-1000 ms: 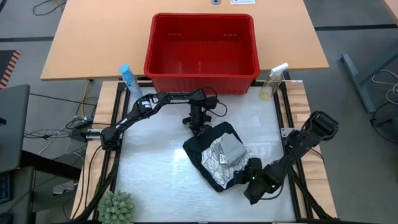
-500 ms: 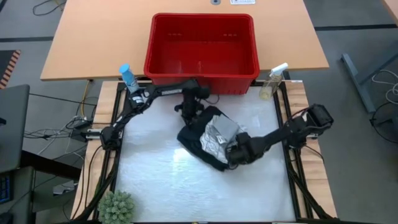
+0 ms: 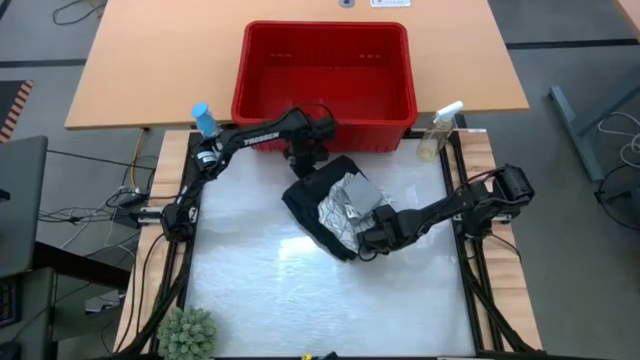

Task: Fold laundry
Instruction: Put the stacked clothes into the red bin

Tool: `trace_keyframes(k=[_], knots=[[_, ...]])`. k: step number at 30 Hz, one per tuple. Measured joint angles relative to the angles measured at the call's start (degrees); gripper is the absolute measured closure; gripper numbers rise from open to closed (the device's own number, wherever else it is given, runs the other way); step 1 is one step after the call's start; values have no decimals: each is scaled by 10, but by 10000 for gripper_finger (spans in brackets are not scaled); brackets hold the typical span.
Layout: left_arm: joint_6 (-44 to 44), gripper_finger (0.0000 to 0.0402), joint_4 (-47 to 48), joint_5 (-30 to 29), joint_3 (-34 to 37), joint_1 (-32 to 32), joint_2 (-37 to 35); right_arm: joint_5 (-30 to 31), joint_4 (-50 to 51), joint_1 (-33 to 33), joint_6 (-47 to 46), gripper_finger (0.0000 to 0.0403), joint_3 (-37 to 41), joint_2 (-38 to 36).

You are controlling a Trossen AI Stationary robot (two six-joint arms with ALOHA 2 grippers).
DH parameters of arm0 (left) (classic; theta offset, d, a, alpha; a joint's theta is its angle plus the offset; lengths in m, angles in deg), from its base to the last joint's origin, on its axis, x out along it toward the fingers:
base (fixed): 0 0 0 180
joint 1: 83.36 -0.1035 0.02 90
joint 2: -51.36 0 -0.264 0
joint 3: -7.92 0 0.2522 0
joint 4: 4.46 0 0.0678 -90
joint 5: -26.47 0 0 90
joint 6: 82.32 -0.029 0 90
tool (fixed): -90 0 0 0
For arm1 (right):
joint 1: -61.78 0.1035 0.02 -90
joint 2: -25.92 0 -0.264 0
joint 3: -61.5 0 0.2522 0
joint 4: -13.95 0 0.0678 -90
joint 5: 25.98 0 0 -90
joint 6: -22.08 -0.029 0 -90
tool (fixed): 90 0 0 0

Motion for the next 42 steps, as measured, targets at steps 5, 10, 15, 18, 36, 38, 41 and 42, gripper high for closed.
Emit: trace_keyframes(k=[5,10,15,18,36,38,41,42], knots=[[29,184,-28,1,27,0,0,-7,-1,0,1,159,0,0],[64,134,-87,-6,34,0,-5,-8,-1,1,5,159,0,0],[69,125,-137,-67,33,4,-13,-12,0,1,12,159,0,-1],[39,125,-165,-99,33,11,-13,-12,0,1,15,159,-1,-1],[62,322,-382,-130,187,41,-87,-22,5,25,33,159,-1,-1],[77,377,-449,-147,245,41,-128,-22,5,25,33,159,-1,-1],[102,390,-529,-155,344,38,-179,-22,4,25,43,159,0,-1],[114,391,-555,-160,380,38,-190,-22,4,25,49,159,0,-1]])
